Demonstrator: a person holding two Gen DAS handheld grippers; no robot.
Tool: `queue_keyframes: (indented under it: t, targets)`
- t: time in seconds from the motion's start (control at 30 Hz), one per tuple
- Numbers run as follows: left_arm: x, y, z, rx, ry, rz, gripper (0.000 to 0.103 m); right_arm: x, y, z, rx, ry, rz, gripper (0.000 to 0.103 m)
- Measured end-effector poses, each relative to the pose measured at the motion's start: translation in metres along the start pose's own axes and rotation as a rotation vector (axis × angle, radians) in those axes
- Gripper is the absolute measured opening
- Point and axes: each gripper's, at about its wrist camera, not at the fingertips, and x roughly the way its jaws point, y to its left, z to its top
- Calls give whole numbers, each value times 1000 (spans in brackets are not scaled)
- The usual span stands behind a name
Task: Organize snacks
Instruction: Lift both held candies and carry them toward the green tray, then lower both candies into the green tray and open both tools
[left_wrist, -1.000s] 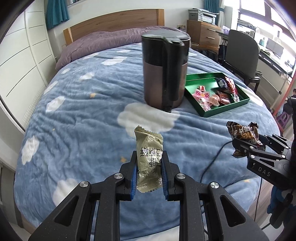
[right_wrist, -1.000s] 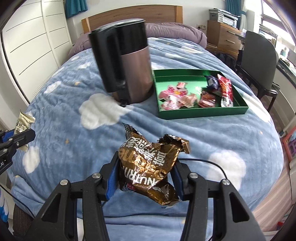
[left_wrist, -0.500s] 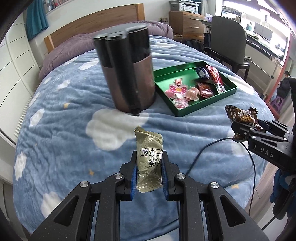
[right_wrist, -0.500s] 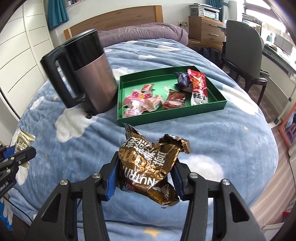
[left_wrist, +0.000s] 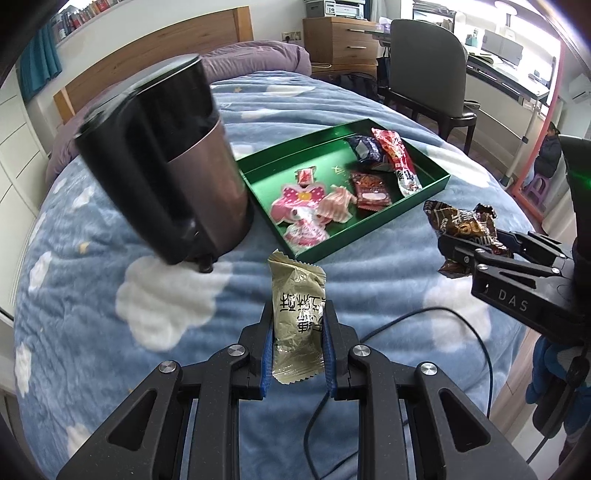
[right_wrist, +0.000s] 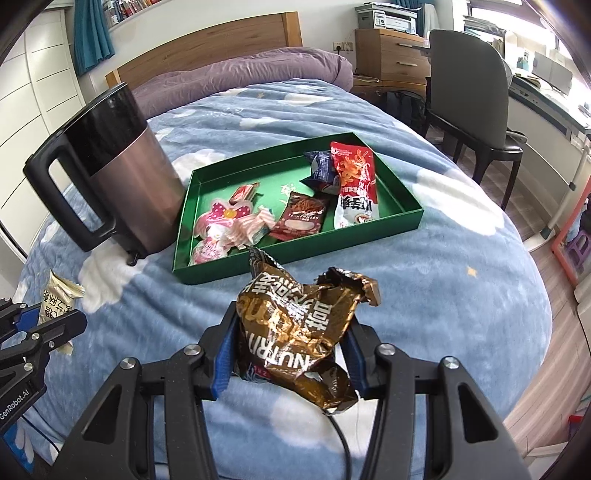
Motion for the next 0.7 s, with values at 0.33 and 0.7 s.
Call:
queue_keyframes:
  t: [0.33,0.7]
  targets:
    - [32,-11,41,26,-31,-11,18,32,-6,32,-15,-11,6,74]
    - [83,-10,111,33,-77,35,19,76,-4,100,-77,-57,-27,74]
